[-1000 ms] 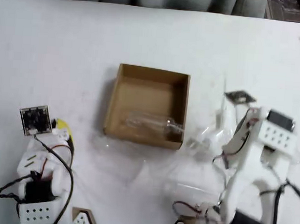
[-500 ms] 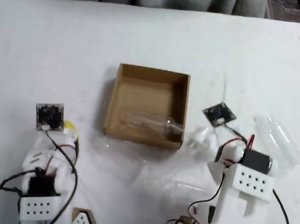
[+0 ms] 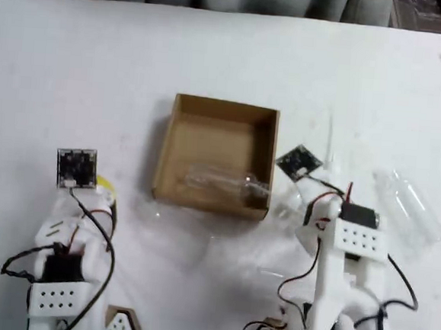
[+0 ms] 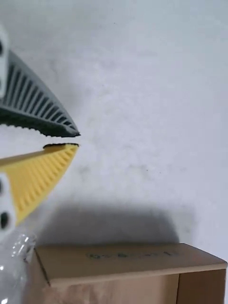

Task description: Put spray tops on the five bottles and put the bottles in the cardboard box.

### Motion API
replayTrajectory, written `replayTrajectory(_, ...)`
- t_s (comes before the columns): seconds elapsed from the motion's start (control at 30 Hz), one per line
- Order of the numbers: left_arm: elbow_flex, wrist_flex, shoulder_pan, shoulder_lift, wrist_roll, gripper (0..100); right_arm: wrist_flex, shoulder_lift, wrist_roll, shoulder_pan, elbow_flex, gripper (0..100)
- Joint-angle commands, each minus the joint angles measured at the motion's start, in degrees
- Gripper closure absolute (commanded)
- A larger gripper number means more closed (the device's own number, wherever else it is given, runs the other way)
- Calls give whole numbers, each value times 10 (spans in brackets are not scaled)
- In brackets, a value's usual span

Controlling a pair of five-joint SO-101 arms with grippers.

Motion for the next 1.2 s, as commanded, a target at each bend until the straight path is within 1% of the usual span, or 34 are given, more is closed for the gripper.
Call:
replayTrajectory(0.0, 0, -18, 8, 7, -8, 976, -49, 40, -5, -8, -7, 872)
replayTrajectory(0.1, 0, -18, 8, 7, -8, 976, -85, 69, -2, -6, -7, 900)
replayTrajectory(0.3, 0, -18, 7, 7, -8, 976, -101, 105, -2, -9, -7, 842)
replayTrajectory(0.37, 0, -18, 7, 7, -8, 976, -102, 114, -1, -9, -7, 841)
replayTrajectory(0.5, 0, -18, 7, 7, -8, 976, -121, 134, 27, -9, -7, 846)
replayTrajectory(0.57, 0, -18, 7, 7, -8, 976, -121, 145, 32, -9, -8, 886)
replayTrajectory(0.67, 0, -18, 7, 7, -8, 976, -117, 148, 47, -14, -17, 988)
replayTrajectory(0.77, 0, -18, 7, 7, -8, 976, -89, 153, 47, -12, -44, 969)
replayTrajectory(0.87, 0, -18, 7, 7, -8, 976, -35, 148, 47, -10, -84, 969)
replayTrajectory(1.17, 0, -19, 7, 7, -8, 976, 132, 153, 52, -15, -264, 969)
